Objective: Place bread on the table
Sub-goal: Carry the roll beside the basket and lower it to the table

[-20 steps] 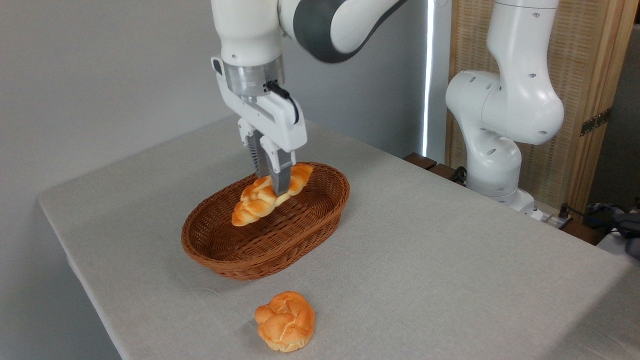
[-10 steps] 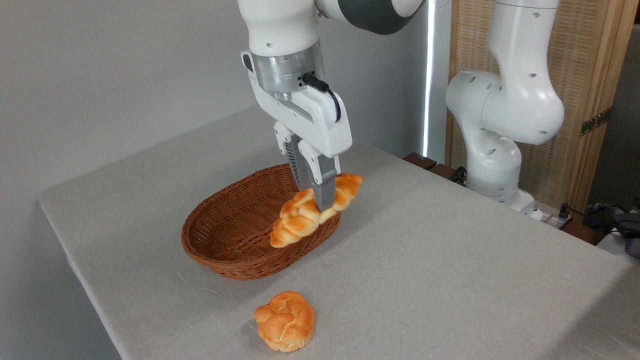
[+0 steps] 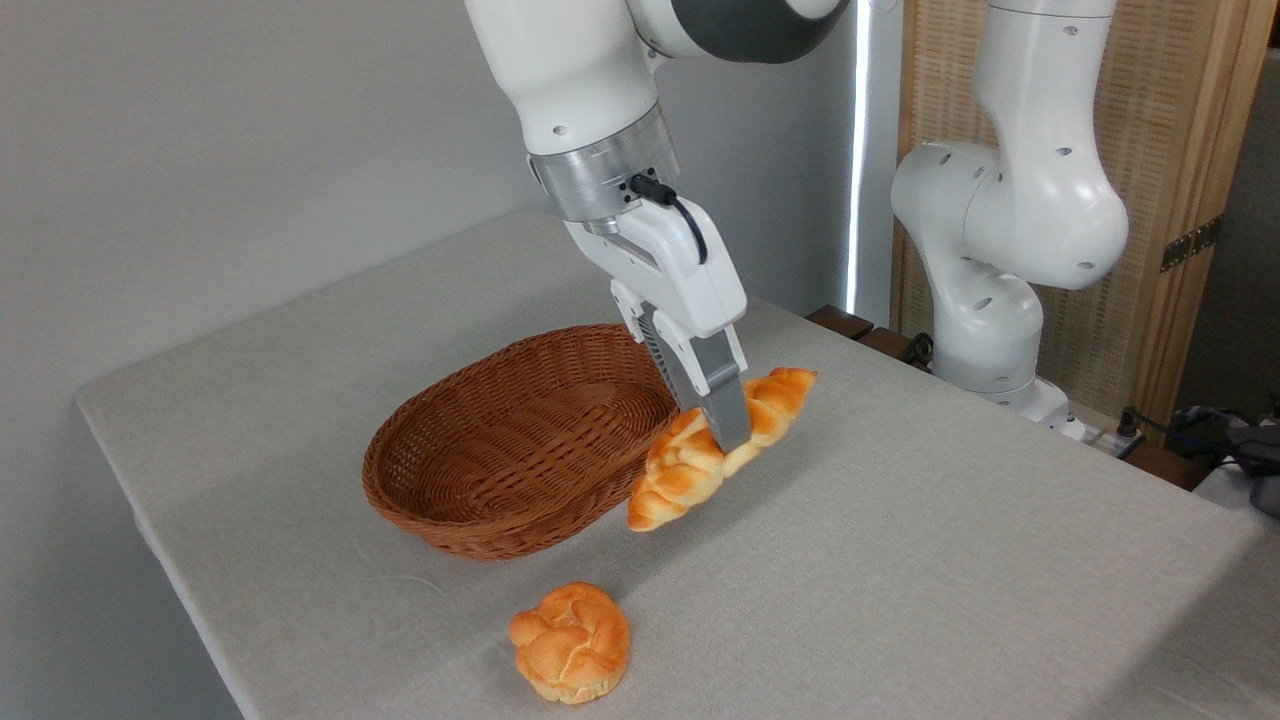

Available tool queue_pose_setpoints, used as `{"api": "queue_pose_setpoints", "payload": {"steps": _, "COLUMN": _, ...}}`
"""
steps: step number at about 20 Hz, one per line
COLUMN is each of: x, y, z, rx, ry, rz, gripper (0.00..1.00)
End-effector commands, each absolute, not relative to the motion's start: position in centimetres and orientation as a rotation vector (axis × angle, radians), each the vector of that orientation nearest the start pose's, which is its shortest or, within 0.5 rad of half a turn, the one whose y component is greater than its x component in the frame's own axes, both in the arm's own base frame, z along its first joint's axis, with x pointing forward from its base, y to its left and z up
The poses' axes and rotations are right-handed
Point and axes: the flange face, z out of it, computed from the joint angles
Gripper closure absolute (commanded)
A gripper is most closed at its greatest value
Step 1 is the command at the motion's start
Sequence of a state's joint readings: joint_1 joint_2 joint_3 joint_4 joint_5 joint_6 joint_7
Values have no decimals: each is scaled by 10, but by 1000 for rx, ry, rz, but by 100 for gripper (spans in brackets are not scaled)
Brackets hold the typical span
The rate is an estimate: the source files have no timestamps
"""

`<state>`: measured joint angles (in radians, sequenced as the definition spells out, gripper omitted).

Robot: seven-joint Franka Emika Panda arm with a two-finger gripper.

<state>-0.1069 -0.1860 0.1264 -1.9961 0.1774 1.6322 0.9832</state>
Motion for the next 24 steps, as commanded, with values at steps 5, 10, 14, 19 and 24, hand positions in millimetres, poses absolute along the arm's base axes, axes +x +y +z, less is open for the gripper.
{"api": "queue_pose_setpoints", "payload": {"steps": 5, "x": 471, "y": 99, "z": 538, "rx": -2715, "ry": 1328, "rz": 383, "gripper": 48}}
{"api": "queue_pose_setpoints", "payload": {"steps": 10, "x": 472, "y": 103, "z": 541, "rx": -2689, "ry": 1301, "rz": 388, "gripper": 29}}
{"api": "queue_pose_setpoints", "payload": {"steps": 14, "x": 476, "y": 100, "z": 541, "rx": -2706, "ry": 1251, "rz": 354, "gripper": 22}}
{"api": "queue_pose_setpoints", "payload": {"steps": 19, "x": 478, "y": 99, "z": 543, "rx": -2702, "ry": 1238, "rz": 323, "gripper": 14}}
{"api": "queue_pose_setpoints", "payload": {"steps": 24, "x": 479, "y": 98, "z": 543, "rx": -2698, "ry": 1242, "rz": 322, "gripper": 2}}
